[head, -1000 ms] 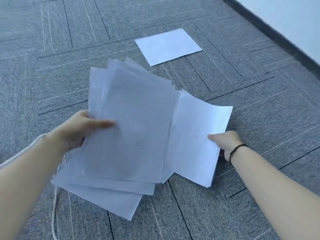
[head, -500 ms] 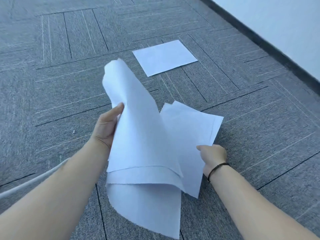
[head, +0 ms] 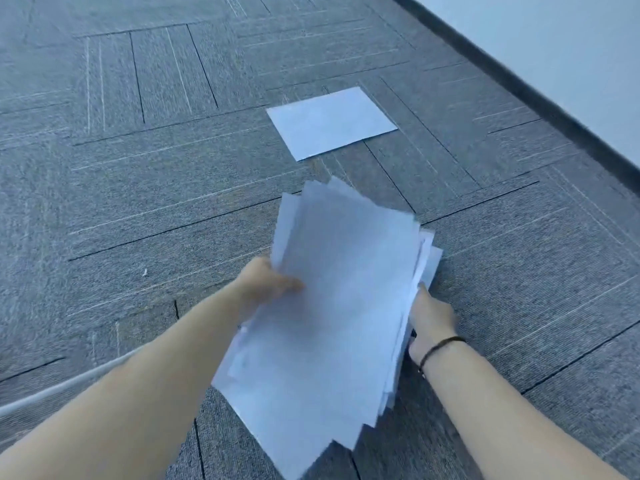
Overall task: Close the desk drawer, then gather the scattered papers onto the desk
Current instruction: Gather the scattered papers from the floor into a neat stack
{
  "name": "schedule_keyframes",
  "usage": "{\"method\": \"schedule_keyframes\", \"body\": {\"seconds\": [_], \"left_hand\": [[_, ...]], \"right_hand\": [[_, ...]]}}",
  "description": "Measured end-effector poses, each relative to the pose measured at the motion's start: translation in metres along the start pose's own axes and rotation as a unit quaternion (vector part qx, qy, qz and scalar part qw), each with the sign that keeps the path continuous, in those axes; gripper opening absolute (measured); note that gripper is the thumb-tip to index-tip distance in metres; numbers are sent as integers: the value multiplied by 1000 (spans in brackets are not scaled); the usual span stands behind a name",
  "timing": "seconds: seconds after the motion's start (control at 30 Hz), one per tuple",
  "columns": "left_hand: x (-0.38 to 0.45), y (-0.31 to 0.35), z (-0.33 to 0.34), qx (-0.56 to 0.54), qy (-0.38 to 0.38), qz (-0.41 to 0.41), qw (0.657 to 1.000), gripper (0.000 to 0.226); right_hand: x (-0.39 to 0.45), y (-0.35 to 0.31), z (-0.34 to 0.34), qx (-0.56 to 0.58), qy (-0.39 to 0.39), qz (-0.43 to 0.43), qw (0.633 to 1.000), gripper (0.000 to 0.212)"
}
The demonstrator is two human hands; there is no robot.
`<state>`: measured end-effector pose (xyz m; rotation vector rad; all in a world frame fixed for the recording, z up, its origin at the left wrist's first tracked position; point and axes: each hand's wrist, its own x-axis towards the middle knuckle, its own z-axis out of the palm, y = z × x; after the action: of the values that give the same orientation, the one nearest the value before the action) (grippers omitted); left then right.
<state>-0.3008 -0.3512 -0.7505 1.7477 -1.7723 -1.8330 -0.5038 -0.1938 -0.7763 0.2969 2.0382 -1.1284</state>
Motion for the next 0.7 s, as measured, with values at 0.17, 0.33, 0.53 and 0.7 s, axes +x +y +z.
{"method": "schedule_keyframes", "body": {"seconds": [0.17,0.33,0.53,0.7], "left_hand": [[21,6,16,318,121,42,940,55],[30,13,21,310,84,25,947,39],[12,6,16,165,80,31,983,74],[-19,2,-26,-47,56,-30,997,27]], "right_hand": [[-8,-3,-1,54,-31,15,998,77],[-2,-1,6,-6,-36,-1,999,55],[-7,5,18,-60,-86,-34,994,71],[-45,-12,24,-149,-179,-17,972,89]]}}
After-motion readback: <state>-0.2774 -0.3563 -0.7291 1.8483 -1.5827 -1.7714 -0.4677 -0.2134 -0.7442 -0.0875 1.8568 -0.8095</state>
